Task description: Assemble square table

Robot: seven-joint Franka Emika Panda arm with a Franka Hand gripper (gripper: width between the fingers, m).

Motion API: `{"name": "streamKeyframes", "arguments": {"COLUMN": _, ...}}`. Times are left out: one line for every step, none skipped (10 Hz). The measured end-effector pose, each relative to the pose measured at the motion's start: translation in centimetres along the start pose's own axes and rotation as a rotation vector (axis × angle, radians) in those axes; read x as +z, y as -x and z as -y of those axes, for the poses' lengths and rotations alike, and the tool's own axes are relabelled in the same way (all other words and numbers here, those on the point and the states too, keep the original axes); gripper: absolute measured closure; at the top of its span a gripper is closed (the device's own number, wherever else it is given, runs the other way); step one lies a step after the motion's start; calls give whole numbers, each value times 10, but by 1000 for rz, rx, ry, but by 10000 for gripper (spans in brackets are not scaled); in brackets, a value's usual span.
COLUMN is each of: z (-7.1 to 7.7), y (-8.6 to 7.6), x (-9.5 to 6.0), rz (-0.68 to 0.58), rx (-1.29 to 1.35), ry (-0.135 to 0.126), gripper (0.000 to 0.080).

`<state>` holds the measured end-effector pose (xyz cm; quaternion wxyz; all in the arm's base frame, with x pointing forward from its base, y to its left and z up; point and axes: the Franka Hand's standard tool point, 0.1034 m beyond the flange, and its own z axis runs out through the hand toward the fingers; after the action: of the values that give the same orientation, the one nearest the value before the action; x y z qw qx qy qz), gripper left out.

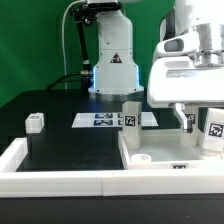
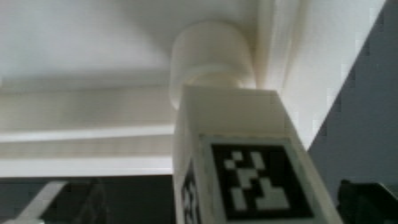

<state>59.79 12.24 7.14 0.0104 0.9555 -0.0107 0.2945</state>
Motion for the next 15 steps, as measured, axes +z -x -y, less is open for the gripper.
{"name": "streamKeyframes", "arguments": {"z": -2, "y": -9, "x": -7, "rz": -4, "rx": -7, "ry": -5, "gripper": 150}}
{"name": "streamKeyframes", "arguments": {"z": -2, "y": -16, "x": -13, "rz": -9, "rx": -8, "ry": -10, "gripper": 150}}
{"name": "streamKeyframes", "arguments": {"z": -3, "y": -23, "x": -18, "rz": -5, "rx": -5, "ry": -15, "gripper": 150}}
{"name": "streamKeyframes", "arguments": {"z": -1, "y": -29, "x": -26, "rz": 31, "rx": 7, "ry": -28, "gripper": 150}}
{"name": "streamKeyframes", "arguments": {"z": -2, "y": -31, "x": -29, "rz": 11, "rx": 7, "ry": -27, "gripper": 150}}
{"name": "streamKeyframes", "arguments": {"z": -2, "y": -25, "x": -24, "rz": 35, "rx": 5, "ry": -23, "gripper": 150}}
{"name": "streamKeyframes", "arguments": {"z": -2, "y": -20, "x": -22, "rz": 133, "rx": 10, "ry": -30, "gripper": 150}}
{"name": "streamKeyframes", "arguments": {"z": -9, "y": -23, "x": -20, "rz": 172, "rx": 5, "ry": -27, "gripper": 150}}
{"name": "streamKeyframes", "arguments": {"z": -16, "y": -17, "x": -17, "rz": 267, "rx": 13, "ry": -25, "gripper": 150}}
{"name": "streamKeyframes", "arguments": {"z": -17, "y": -18, "x": -17, "rz": 344, "rx": 23, "ry": -30, "gripper": 150}}
{"name": "streamKeyframes", "arguments": {"z": -17, "y": -19, "x": -17, "rz": 378, "rx": 29, "ry": -32, "gripper": 150}}
{"name": "streamKeyframes", "arguments": {"z": -15, "y": -11, "x": -18, "rz": 476, "rx": 45, "ry": -35, "gripper": 150}}
{"name": "streamKeyframes", "arguments": {"z": -10, "y": -10, "x": -19, "rz": 546, "rx": 73, "ry": -31, "gripper": 150}}
{"name": "streamKeyframes", "arguments": {"z": -6, "y": -15, "x": -18, "rz": 534, "rx": 84, "ry": -29, "gripper": 150}}
{"name": "streamKeyframes", "arguments": {"z": -7, "y": -14, "x": -17, "rz": 534, "rx": 86, "ry": -28, "gripper": 150}}
